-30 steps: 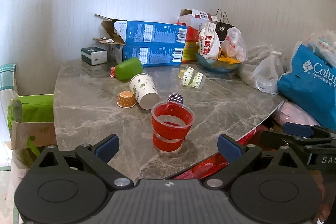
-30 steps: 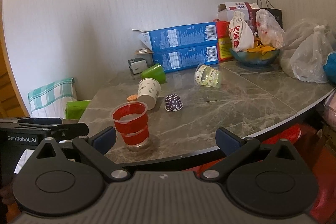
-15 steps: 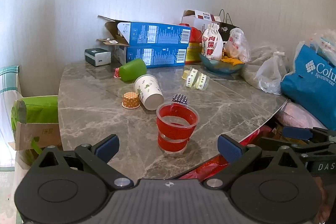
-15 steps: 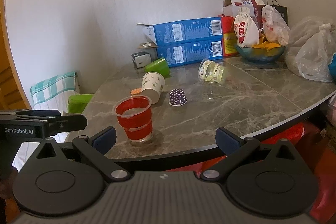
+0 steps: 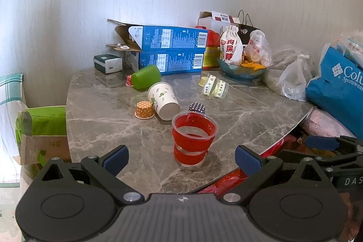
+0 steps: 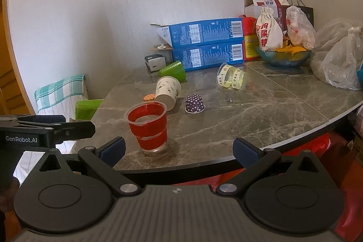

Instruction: Flip cup upright

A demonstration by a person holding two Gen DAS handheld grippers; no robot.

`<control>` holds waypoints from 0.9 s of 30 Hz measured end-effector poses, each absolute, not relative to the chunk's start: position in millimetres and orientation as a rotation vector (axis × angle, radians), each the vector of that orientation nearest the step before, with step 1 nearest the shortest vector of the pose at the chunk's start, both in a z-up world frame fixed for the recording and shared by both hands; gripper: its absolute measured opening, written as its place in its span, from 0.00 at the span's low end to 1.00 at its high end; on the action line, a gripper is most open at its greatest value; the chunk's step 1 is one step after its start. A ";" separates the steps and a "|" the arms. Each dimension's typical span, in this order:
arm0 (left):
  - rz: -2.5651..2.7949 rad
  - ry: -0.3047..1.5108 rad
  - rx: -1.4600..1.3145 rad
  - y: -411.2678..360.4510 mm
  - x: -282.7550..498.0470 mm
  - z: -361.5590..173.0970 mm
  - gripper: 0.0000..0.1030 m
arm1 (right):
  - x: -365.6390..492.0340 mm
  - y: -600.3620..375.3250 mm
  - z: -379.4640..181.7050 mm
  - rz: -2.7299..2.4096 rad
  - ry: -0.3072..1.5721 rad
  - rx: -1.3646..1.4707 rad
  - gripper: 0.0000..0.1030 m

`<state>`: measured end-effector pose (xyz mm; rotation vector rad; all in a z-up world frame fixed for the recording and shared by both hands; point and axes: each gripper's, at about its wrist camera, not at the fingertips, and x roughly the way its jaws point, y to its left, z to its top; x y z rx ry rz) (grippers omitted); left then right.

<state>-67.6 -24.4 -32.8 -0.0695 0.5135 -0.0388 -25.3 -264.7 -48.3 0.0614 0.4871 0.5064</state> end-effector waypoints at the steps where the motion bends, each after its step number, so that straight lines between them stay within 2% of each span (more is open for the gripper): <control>1: -0.040 0.513 -0.070 -24.1 -67.5 -32.7 0.98 | -25.3 -264.5 -48.3 0.507 0.487 0.060 0.99; 27: -0.029 0.508 -0.082 -23.7 -70.7 -31.6 0.98 | -28.2 -262.3 -46.1 0.516 0.483 0.054 0.99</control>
